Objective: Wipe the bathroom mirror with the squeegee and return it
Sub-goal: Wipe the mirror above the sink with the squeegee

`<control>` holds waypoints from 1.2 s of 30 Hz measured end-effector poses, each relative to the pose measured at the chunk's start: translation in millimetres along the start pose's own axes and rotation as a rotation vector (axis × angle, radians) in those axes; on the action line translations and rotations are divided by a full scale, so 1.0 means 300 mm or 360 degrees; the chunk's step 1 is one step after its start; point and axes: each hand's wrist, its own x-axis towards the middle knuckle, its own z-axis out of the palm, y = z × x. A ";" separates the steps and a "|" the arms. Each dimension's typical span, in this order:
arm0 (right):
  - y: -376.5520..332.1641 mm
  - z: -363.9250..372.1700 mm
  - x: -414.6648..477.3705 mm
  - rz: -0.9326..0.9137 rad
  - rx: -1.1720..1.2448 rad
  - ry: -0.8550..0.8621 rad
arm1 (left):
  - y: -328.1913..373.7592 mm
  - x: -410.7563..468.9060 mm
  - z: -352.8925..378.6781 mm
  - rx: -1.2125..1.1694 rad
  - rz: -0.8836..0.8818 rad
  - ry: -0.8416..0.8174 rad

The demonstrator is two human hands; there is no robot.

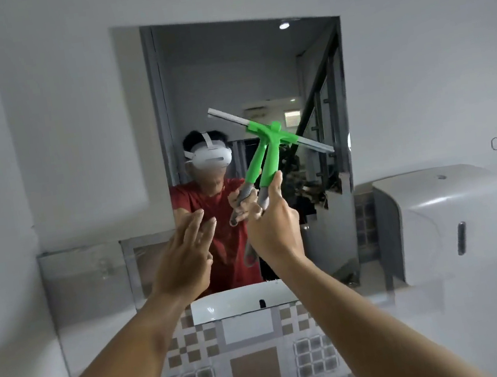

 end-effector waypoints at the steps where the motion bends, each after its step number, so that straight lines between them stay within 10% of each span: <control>1: 0.002 0.036 -0.016 -0.0018 0.0007 -0.0032 | -0.009 -0.001 -0.007 -0.0001 0.0000 -0.0005; 29: 0.060 -0.377 0.209 -0.0854 -0.1655 -0.0209 | -0.070 -0.012 -0.043 0.0012 0.0128 -0.0019; 36: 0.043 -0.533 0.289 -0.0869 -0.1971 -0.0135 | -0.071 0.073 -0.109 -0.0021 0.0244 0.0308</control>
